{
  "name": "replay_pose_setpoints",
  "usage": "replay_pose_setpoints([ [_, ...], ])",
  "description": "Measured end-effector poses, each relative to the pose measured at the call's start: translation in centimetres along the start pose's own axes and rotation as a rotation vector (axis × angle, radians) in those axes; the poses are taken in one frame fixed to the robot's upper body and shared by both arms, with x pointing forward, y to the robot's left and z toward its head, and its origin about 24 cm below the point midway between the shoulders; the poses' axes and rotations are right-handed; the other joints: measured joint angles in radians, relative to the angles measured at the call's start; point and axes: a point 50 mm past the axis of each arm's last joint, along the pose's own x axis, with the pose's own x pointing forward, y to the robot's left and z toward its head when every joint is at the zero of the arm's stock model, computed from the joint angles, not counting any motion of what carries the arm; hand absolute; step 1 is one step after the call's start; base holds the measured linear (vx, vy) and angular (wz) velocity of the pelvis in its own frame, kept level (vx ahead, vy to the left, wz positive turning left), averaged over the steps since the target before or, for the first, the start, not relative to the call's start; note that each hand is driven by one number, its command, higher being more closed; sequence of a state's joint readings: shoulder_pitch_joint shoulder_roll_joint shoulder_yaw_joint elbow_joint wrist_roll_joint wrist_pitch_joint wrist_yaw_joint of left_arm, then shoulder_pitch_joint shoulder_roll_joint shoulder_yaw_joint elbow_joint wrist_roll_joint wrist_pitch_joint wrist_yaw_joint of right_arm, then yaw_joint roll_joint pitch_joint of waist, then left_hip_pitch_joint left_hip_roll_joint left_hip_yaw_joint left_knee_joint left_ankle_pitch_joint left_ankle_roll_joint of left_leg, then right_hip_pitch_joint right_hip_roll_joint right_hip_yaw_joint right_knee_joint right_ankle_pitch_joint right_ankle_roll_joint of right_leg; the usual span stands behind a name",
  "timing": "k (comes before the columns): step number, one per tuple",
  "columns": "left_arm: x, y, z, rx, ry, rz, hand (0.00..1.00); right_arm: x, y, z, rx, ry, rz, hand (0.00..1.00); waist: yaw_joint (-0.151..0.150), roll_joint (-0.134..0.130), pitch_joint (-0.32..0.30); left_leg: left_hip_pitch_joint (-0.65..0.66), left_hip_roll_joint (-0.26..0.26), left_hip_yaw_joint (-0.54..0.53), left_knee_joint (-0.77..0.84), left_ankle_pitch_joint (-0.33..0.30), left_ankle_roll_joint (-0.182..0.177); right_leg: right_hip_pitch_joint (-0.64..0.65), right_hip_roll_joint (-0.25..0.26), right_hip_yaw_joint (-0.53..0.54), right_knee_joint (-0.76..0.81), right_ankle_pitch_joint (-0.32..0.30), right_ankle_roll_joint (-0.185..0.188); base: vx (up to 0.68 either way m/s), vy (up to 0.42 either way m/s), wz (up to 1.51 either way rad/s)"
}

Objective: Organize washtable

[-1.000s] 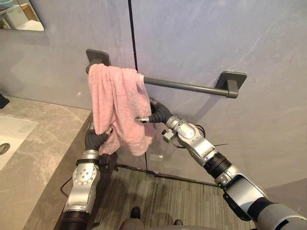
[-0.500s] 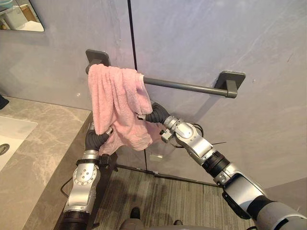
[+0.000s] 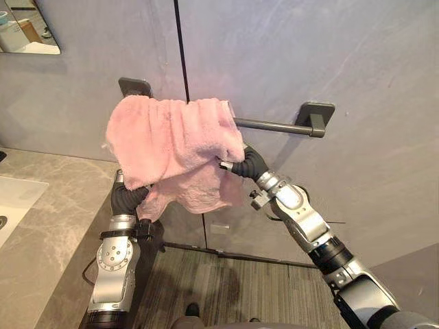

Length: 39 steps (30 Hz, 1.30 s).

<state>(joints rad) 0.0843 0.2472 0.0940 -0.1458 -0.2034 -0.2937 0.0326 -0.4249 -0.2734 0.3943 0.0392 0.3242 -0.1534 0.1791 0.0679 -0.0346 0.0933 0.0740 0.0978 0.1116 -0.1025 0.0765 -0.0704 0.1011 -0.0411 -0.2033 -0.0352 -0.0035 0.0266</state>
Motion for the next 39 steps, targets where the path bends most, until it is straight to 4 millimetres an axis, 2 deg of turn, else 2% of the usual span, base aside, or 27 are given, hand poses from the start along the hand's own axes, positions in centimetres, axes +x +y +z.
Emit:
replay_pose_setpoints([
  [6,0.0,-0.2,0.2,-0.007,-0.010,-0.018,1.00,-1.2,-0.3,-0.2,0.017,0.008,-0.008,1.00,-0.026,0.000,0.000,0.001,-0.001,-0.001,0.006,0.000,0.000,0.000,0.001,0.000,0.000,0.000,0.000,0.00,0.000,-0.01],
  [12,0.1,-0.5,0.0,-0.019,-0.008,-0.030,1.00,-2.2,-0.4,-0.5,0.033,0.018,-0.035,1.00,-0.034,0.004,0.002,0.001,-0.005,-0.001,0.006,0.000,0.000,0.000,0.001,0.000,0.000,0.000,0.001,0.00,0.000,0.00],
  [15,0.3,-0.8,-0.6,-0.041,0.011,-0.018,1.00,-2.5,-0.4,-0.8,0.041,0.029,-0.041,1.00,-0.037,0.009,0.003,0.001,-0.008,-0.002,0.006,0.000,0.000,0.000,-0.001,0.000,0.001,0.000,0.001,0.00,0.000,0.00],
  [18,0.2,-0.8,-1.6,-0.047,0.051,-0.010,1.00,-2.6,-0.2,-1.1,0.053,0.035,-0.045,1.00,-0.054,0.017,0.003,0.001,-0.010,-0.002,0.006,0.000,0.001,-0.001,-0.004,0.000,0.001,0.000,0.002,0.00,0.000,0.00],
  [28,0.7,-1.7,-2.9,-0.096,0.094,-0.008,1.00,-3.3,-0.8,-2.2,0.090,0.072,-0.111,1.00,-0.058,0.041,0.003,0.002,-0.011,-0.002,0.006,0.000,0.001,-0.001,-0.004,0.001,0.002,0.000,0.003,0.00,0.000,0.00],
  [39,0.0,-2.4,-5.7,-0.122,0.215,0.001,1.00,-4.3,-0.7,-3.7,0.118,0.131,-0.157,1.00,-0.056,0.041,0.003,0.001,-0.012,-0.002,0.007,-0.007,0.004,-0.020,-0.011,0.006,0.040,-0.024,0.012,0.00,0.000,0.00],
])
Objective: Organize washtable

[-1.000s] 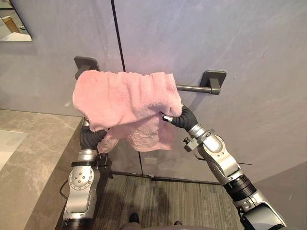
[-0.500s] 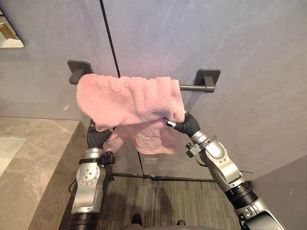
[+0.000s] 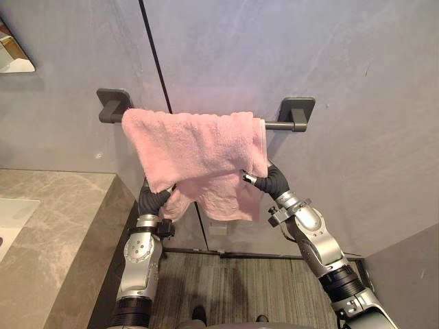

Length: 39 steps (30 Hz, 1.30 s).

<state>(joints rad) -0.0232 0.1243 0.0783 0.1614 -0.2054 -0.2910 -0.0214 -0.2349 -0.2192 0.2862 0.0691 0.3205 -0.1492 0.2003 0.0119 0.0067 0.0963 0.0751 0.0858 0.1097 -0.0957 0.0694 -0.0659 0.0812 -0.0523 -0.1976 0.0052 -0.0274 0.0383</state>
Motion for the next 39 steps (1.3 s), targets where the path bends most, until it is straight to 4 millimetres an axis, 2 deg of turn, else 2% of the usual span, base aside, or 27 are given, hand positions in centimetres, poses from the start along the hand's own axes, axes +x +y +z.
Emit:
replay_pose_setpoints([
  [4,-0.2,0.1,-1.0,0.000,0.046,0.008,1.00,0.0,0.1,-0.6,0.016,0.018,-0.010,1.00,0.001,-0.001,-0.001,0.002,-0.001,0.000,0.000,-0.003,0.000,-0.002,0.000,0.000,0.011,-0.010,0.001,0.00,0.000,0.00],
  [13,-0.2,0.3,-2.0,-0.017,0.086,0.022,1.00,0.2,0.4,-1.3,0.052,0.018,-0.047,1.00,-0.001,-0.005,-0.002,0.008,-0.001,-0.003,0.000,-0.008,-0.001,-0.001,-0.001,-0.003,0.026,-0.026,0.003,0.01,0.000,0.01],
  [14,-0.2,0.3,-2.0,-0.017,0.088,0.022,1.00,0.2,0.3,-1.5,0.062,0.019,-0.060,0.00,-0.002,-0.005,-0.002,0.010,-0.001,-0.008,0.000,-0.008,-0.001,0.003,-0.001,-0.008,0.025,-0.026,0.003,0.01,-0.001,0.07],
  [15,-0.2,0.3,-2.0,-0.017,0.088,0.022,1.00,0.3,0.3,-1.5,0.065,0.018,-0.063,0.00,-0.002,-0.005,-0.002,0.010,-0.001,-0.008,0.000,-0.008,-0.001,0.003,-0.001,-0.009,0.024,-0.026,0.003,-0.01,-0.001,0.06],
  [16,-0.2,0.4,-2.0,-0.017,0.088,0.025,0.00,0.3,0.3,-1.7,0.074,0.019,-0.078,0.00,-0.001,-0.005,-0.002,0.010,-0.001,-0.009,0.000,-0.008,-0.002,0.004,0.000,-0.010,0.023,-0.026,0.003,0.00,0.000,0.00],
  [19,-0.7,1.3,-2.2,-0.013,0.099,0.068,0.00,-0.1,-0.4,-1.8,0.075,0.019,-0.122,0.00,-0.001,-0.005,-0.002,0.010,-0.001,-0.010,-0.001,-0.008,-0.002,0.005,0.000,-0.012,0.018,-0.024,0.001,0.00,0.000,0.00],
  [22,-1.8,3.5,-2.9,-0.016,0.142,0.189,0.00,-1.0,-2.5,-1.6,0.063,0.006,-0.238,0.00,-0.001,-0.006,-0.002,0.010,0.000,-0.009,0.000,-0.011,-0.005,0.002,-0.001,-0.010,0.016,-0.024,0.001,0.00,0.000,0.00],
  [26,-2.4,3.6,-3.3,-0.018,0.163,0.196,0.00,-1.5,-2.7,-1.9,0.066,0.018,-0.259,0.00,0.001,-0.009,-0.003,0.010,0.002,-0.009,0.000,-0.011,-0.005,0.003,-0.002,-0.009,0.014,-0.024,0.001,0.00,0.000,0.00],
  [33,-4.3,4.3,-4.4,-0.033,0.234,0.246,0.00,-5.6,-4.5,-4.1,0.060,0.129,-0.423,0.00,-0.002,-0.013,-0.002,0.010,0.004,0.001,0.000,-0.011,-0.005,0.002,-0.002,0.001,0.016,-0.024,0.000,0.00,0.002,-0.04],
  [39,-5.1,4.4,-3.5,-0.064,0.204,0.254,0.00,-6.4,-4.4,-4.4,0.074,0.143,-0.445,0.00,-0.001,-0.021,-0.003,0.010,0.005,0.002,0.000,-0.011,-0.006,0.002,-0.001,0.002,0.015,-0.024,-0.001,0.00,0.000,0.00],
])
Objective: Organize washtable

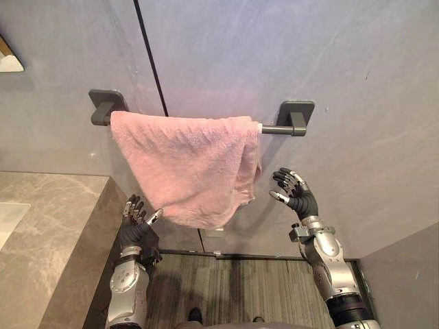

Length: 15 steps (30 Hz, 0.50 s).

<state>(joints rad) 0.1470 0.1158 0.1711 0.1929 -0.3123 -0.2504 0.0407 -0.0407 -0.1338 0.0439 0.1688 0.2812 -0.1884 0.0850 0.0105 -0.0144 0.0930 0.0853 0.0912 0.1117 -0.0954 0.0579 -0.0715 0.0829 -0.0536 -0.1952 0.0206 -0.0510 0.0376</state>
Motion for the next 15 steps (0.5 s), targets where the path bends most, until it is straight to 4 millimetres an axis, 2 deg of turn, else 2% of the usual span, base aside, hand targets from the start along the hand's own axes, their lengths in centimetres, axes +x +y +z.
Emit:
replay_pose_setpoints([
  [4,-0.3,0.4,0.3,-0.026,-0.019,0.034,0.00,-0.7,-0.6,-0.5,0.029,0.012,-0.050,0.00,0.000,0.000,0.000,0.001,-0.004,-0.001,0.000,-0.001,0.001,0.000,0.000,-0.003,-0.004,0.000,0.000,0.00,0.000,0.00],
  [8,-0.8,1.3,0.0,-0.028,-0.006,0.065,0.00,-2.0,-2.0,-0.4,0.041,0.001,-0.136,0.00,-0.002,-0.001,-0.001,0.004,-0.005,0.000,0.000,-0.005,0.002,0.003,0.000,-0.002,-0.010,0.000,0.000,0.00,0.000,0.00],
  [11,-0.8,2.5,0.4,-0.033,-0.025,0.114,0.00,-2.7,-3.7,-0.1,0.040,-0.012,-0.220,0.00,-0.008,-0.002,-0.001,0.005,-0.005,0.000,0.000,-0.006,0.002,0.006,0.000,-0.003,-0.013,0.000,0.000,0.00,0.000,0.00],
  [14,-1.2,4.6,1.3,-0.047,-0.061,0.204,0.00,-3.9,-5.8,1.0,0.041,-0.062,-0.331,0.00,-0.025,-0.002,-0.002,0.020,-0.005,0.000,0.000,-0.011,0.002,0.026,0.000,-0.005,-0.021,0.000,0.000,0.00,0.000,0.00],
  [15,-1.5,5.5,1.8,-0.056,-0.085,0.254,0.00,-4.5,-6.9,2.0,0.029,-0.104,-0.392,0.00,-0.028,-0.002,-0.001,0.026,-0.005,0.001,0.000,-0.014,0.001,0.032,0.000,-0.004,-0.025,0.000,0.000,0.00,0.000,0.00],
])
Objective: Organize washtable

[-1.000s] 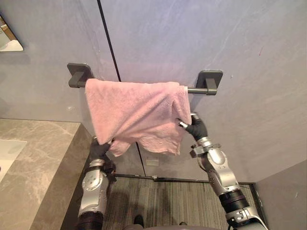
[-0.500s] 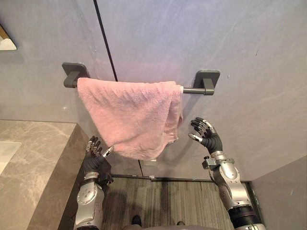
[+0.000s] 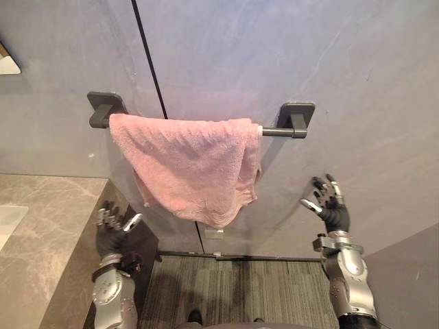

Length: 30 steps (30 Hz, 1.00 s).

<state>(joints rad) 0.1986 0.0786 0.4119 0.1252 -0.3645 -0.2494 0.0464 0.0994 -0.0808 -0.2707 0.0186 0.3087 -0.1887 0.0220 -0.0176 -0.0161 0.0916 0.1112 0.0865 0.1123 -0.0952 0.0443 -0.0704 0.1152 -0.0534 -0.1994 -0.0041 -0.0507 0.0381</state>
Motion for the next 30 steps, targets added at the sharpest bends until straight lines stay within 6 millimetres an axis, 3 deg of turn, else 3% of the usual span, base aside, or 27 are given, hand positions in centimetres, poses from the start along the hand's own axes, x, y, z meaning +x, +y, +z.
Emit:
replay_pose_setpoints([
  [4,0.1,1.9,2.6,-0.039,-0.111,0.088,0.00,-0.5,-3.5,3.8,-0.029,-0.156,-0.162,0.00,-0.007,0.001,-0.001,0.007,0.001,0.005,0.000,-0.005,-0.001,0.004,0.001,0.005,-0.001,0.000,0.000,-0.01,0.000,-0.04],
  [7,-0.1,2.3,6.0,-0.078,-0.269,0.103,0.00,-0.8,-3.8,7.1,-0.022,-0.317,-0.179,0.00,-0.023,0.002,-0.002,0.009,0.001,0.007,0.000,-0.005,-0.002,0.005,0.001,0.007,-0.001,0.000,0.000,0.00,0.000,0.00],
  [9,-0.3,1.6,8.3,-0.119,-0.379,0.065,0.00,-1.2,-3.5,9.0,0.005,-0.418,-0.158,0.00,-0.023,0.005,-0.003,0.012,0.001,0.008,0.000,-0.005,-0.001,0.007,0.001,0.008,0.000,0.000,0.000,0.00,0.000,0.00],
  [13,-1.5,-0.2,12.2,-0.190,-0.573,-0.038,0.00,-1.9,-1.1,12.8,0.089,-0.623,-0.019,0.00,-0.023,0.009,-0.003,0.022,0.001,0.013,0.000,-0.008,-0.001,0.013,0.001,0.013,0.001,0.000,0.000,-0.03,0.001,-0.04],
  [15,-2.7,-2.8,14.4,-0.269,-0.672,-0.196,0.00,-2.3,2.3,14.9,0.189,-0.731,0.201,0.00,-0.024,0.013,-0.005,0.031,0.001,0.018,0.000,-0.011,-0.001,0.020,0.001,0.017,0.001,-0.001,0.001,-0.03,0.003,-0.05],
  [17,-3.5,-4.8,15.3,-0.320,-0.705,-0.342,0.00,-2.4,4.7,15.8,0.245,-0.773,0.368,0.00,-0.024,0.014,-0.005,0.032,0.001,0.019,0.000,-0.011,-0.001,0.019,0.001,0.019,0.003,-0.001,0.001,-0.03,0.001,-0.05],
  [18,-4.1,-6.6,15.8,-0.357,-0.712,-0.482,0.00,-2.3,6.9,16.0,0.274,-0.774,0.515,0.00,-0.024,0.014,-0.005,0.035,0.001,0.023,0.000,-0.011,-0.001,0.019,0.002,0.023,0.005,-0.001,0.001,-0.03,0.000,-0.06],
  [19,-4.4,-7.2,15.9,-0.368,-0.711,-0.537,0.00,-2.3,7.7,16.1,0.283,-0.773,0.572,0.00,-0.024,0.014,-0.005,0.035,0.001,0.024,0.000,-0.011,-0.001,0.019,0.002,0.024,0.005,-0.001,0.001,-0.03,-0.001,-0.06],
  [21,-5.4,-9.8,15.8,-0.415,-0.659,-0.786,0.00,-2.9,11.3,16.3,0.315,-0.753,0.822,0.00,-0.024,0.018,-0.008,0.038,0.001,0.027,0.000,-0.011,-0.001,0.019,0.003,0.027,0.008,-0.001,0.001,-0.02,-0.002,-0.04],
  [25,-6.7,-12.9,14.0,-0.430,-0.502,-1.053,0.00,-4.2,15.4,16.1,0.333,-0.706,1.124,0.00,-0.022,0.020,-0.009,0.043,0.000,0.031,0.000,-0.011,-0.001,0.021,0.003,0.032,0.012,-0.001,0.001,0.00,0.000,-0.01],
  [30,-6.0,-14.1,11.2,-0.313,-0.338,-1.199,0.00,-4.5,16.9,14.6,0.280,-0.575,1.313,0.00,-0.021,0.019,-0.009,0.062,0.001,0.038,0.000,-0.011,0.000,0.035,0.004,0.038,0.016,-0.001,0.001,-0.04,0.000,-0.04],
])
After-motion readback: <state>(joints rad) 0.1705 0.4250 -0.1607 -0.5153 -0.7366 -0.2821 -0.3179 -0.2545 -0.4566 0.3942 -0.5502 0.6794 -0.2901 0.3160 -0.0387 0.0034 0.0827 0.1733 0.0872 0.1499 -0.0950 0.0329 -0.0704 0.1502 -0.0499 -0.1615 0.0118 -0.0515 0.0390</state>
